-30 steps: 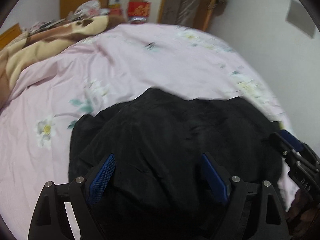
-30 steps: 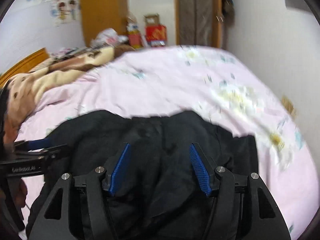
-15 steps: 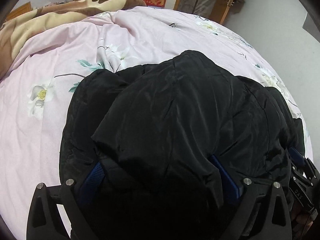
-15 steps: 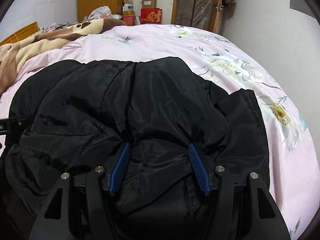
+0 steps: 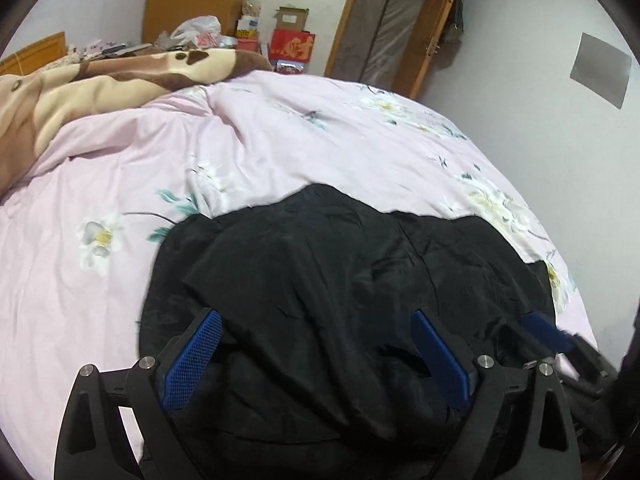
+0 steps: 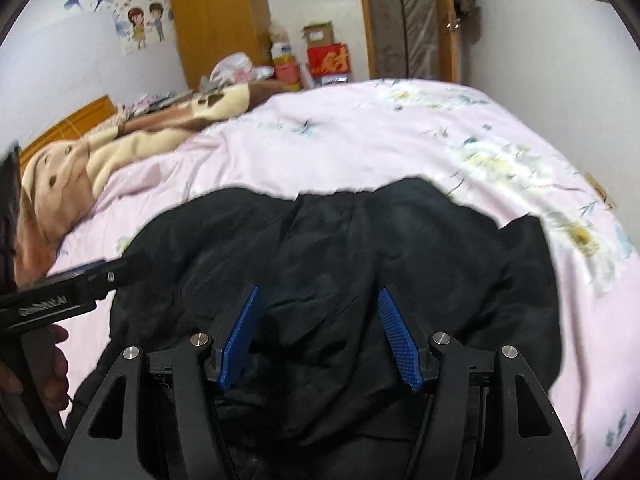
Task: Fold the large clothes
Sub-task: 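Press the folded black jacket flat with both grippers, then lift away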
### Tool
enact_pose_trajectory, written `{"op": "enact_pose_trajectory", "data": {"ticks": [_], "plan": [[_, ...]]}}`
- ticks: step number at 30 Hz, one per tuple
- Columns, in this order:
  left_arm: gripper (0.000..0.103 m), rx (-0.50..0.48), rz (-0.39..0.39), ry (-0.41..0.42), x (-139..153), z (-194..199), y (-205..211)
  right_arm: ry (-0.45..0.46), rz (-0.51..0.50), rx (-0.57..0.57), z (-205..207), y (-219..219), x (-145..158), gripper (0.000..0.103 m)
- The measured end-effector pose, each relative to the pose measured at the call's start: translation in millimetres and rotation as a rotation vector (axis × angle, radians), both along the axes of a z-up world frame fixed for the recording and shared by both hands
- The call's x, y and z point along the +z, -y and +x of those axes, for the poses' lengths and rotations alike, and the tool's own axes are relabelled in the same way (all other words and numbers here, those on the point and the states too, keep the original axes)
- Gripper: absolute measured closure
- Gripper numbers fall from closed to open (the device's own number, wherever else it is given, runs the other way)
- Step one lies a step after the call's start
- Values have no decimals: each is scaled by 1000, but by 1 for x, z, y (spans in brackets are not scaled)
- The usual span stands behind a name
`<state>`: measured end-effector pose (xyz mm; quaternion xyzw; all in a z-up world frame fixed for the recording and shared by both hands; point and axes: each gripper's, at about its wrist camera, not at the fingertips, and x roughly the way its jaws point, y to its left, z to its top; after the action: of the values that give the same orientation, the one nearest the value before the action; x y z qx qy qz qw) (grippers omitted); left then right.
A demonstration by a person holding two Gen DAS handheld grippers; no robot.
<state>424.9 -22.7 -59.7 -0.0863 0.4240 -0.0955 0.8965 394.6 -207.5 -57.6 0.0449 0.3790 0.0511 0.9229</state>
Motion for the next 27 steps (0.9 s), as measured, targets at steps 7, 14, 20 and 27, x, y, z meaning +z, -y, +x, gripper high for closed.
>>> {"op": "enact_pose_trajectory", "data": {"ticks": [7, 14, 20, 27], "plan": [[6, 48, -22, -155, -68, 16, -13, -93, 6, 6, 9, 1, -51, 39], [5, 30, 41, -129, -76, 16, -2, -128, -68, 7, 11, -4, -66, 37], [5, 29, 16, -187, -71, 19, -3, -165, -84, -3, 12, -8, -68, 36], [8, 15, -46, -158, -17, -22, -21, -105, -60, -14, -29, -3, -10, 36]]}}
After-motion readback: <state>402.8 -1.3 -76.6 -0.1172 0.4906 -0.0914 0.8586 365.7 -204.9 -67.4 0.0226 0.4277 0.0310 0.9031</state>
